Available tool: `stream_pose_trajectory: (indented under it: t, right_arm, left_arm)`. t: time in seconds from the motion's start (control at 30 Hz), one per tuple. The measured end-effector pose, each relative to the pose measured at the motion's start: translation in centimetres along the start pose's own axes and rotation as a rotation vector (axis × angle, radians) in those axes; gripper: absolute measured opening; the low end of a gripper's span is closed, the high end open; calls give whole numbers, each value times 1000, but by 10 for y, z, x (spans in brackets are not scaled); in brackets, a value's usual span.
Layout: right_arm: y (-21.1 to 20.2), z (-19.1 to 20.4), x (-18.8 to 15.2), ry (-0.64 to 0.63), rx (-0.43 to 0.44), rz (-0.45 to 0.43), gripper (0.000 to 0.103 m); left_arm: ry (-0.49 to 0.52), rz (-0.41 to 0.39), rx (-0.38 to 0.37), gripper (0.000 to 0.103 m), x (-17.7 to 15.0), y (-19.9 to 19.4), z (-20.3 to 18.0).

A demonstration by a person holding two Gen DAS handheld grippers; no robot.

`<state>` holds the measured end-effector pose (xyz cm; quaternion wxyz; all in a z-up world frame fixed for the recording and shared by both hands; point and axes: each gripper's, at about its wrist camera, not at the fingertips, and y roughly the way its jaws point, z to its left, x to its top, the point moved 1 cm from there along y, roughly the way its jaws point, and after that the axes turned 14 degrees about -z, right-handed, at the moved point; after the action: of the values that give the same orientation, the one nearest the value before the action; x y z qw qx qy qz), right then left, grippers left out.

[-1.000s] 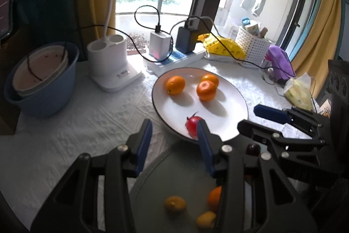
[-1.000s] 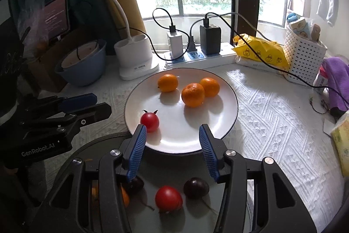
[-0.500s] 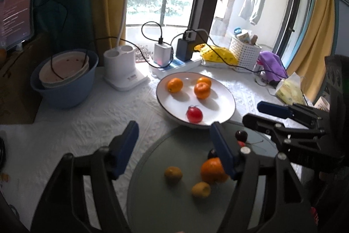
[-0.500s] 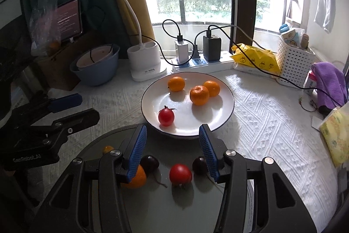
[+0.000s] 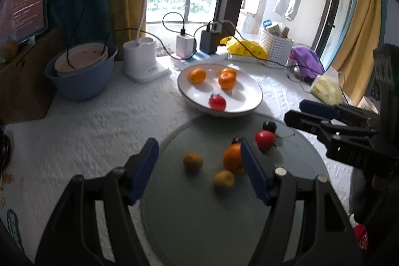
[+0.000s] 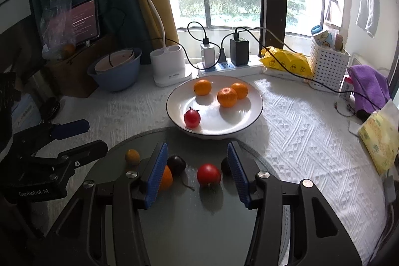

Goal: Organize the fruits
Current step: 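Withdraw both open grippers from the plate back over the mat, then close the left gripper on the small yellow fruit on the mat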

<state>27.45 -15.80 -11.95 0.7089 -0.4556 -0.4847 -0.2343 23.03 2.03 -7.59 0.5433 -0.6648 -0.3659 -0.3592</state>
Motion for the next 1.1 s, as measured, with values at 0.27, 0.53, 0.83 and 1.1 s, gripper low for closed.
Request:
stream_pose_trajectory:
  t: [0.27, 0.53, 0.83, 1.1]
  right_arm:
    - [-5, -5, -18, 15, 10, 25, 53]
    - [-5, -20, -35, 57, 8, 45, 53]
    - [-2, -32, -51, 93, 18, 73, 53]
    - [2, -34, -54, 101, 15, 87, 53]
  left_arm:
    - [2, 57, 21, 69, -29, 1, -9]
    - [23, 121, 27, 69, -49, 13, -23]
    - [106, 149, 50, 69, -55, 38, -39]
    - [146, 164, 16, 40, -56, 50, -42]
